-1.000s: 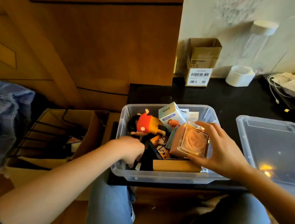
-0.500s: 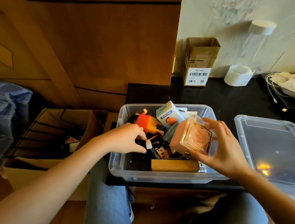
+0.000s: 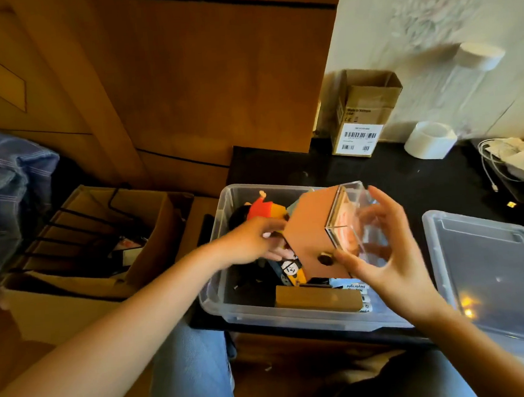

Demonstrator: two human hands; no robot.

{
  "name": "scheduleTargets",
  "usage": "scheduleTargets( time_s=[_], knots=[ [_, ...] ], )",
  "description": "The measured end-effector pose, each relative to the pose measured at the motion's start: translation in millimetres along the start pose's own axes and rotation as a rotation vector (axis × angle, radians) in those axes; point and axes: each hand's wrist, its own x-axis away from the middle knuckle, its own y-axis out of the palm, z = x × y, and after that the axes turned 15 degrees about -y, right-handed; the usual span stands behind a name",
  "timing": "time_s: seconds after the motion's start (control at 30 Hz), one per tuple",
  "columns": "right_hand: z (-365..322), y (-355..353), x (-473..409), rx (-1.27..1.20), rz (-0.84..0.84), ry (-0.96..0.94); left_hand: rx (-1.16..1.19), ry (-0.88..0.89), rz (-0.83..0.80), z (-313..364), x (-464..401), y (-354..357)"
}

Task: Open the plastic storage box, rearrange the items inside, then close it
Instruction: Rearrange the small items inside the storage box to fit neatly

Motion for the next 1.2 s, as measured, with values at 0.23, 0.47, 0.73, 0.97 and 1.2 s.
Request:
scheduleTargets(
  time_s=[0.23, 0.47, 0.73, 0.97, 1.2],
  knots=[
    [8, 56, -19, -0.159, -0.227, 0.057, 0.341, 0.089, 0.248, -1, 51, -63],
    [22, 83, -31, 0.021, -0.482, 0.166, -0.083, 0.112, 0.064, -7, 58, -57],
    [28, 62, -64, -0.146, -0.707, 0.356, -0.598, 0.164, 0.164, -18, 49, -42],
    [43, 71, -99, 0.25, -1.095, 0.295, -0.615, 0.115, 0.131, -17, 50, -46],
    [52, 89, -118, 0.348, -1.232, 0.3, -0.658, 0.095, 0.126, -15, 55, -51]
  ],
)
